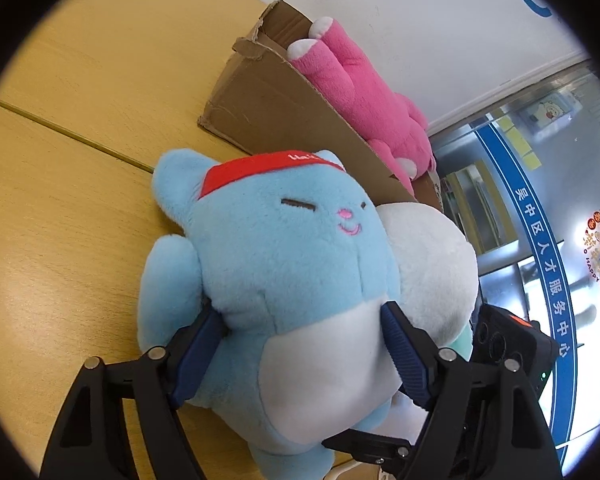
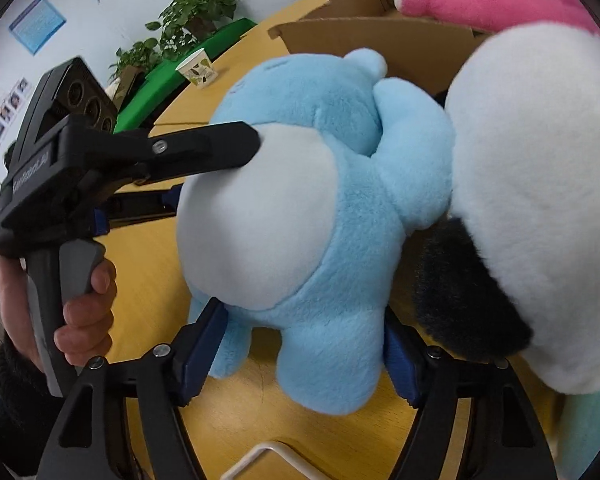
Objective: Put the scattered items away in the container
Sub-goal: 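Close the left gripper on the light-blue cat's body and lift it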
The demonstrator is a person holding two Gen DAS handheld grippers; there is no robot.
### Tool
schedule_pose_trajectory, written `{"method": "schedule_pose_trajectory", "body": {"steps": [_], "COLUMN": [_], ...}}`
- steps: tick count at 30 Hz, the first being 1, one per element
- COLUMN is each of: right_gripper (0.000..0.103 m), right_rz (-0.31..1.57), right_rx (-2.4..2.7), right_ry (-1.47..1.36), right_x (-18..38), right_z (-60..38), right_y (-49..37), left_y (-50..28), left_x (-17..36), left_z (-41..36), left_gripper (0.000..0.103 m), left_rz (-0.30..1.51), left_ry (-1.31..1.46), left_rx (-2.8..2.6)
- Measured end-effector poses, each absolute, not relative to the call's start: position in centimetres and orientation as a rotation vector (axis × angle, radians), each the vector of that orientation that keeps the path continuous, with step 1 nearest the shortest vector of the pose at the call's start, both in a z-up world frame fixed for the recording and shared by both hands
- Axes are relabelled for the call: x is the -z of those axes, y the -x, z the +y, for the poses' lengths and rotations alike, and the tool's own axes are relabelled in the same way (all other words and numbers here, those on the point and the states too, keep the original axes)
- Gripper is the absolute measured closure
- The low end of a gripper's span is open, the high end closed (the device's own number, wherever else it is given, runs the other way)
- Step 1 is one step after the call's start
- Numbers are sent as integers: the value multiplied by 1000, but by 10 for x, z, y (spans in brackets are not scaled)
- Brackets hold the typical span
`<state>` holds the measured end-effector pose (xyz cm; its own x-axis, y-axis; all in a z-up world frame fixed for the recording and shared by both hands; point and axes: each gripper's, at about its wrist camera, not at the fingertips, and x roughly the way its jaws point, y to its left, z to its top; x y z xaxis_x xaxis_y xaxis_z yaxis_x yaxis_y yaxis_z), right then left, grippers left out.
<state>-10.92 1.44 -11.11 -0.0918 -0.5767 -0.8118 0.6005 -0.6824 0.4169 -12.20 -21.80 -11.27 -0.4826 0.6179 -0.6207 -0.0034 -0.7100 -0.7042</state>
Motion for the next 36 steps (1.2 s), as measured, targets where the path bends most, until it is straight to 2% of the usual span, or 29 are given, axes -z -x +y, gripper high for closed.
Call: {"method": "schedule_pose_trajectory", "body": {"steps": [2,5,12,15,24,36], "right_gripper": [24,30,46,49,52,58], "right_rz": [5,22,56,73,94,166], "right_rx": [1852,1842,1859,1865,1988,2159], "right_ry": [-1375,-1364,-1317,-1280,-1039,-672], "right_x": [114,112,105,97,18,-135], "right_z": [14,10,9,7,23,40], "right_y": [112,108,100,93,76,112], "left_y": [122,120,111,105,106,165], "left_x": [112,108,91,71,-32,-202], "left_z": [-219,-218,-215,-213,-195,-171], "left_gripper": [34,39,45,46,46,46], "left_rz": [-907,-881,-839,-799,-627,-279], "left_ry": [1313,1312,1298,1259,1007,646], "left_rx": [-2229,-2247,-2292,-2326,-2399,-2484]}}
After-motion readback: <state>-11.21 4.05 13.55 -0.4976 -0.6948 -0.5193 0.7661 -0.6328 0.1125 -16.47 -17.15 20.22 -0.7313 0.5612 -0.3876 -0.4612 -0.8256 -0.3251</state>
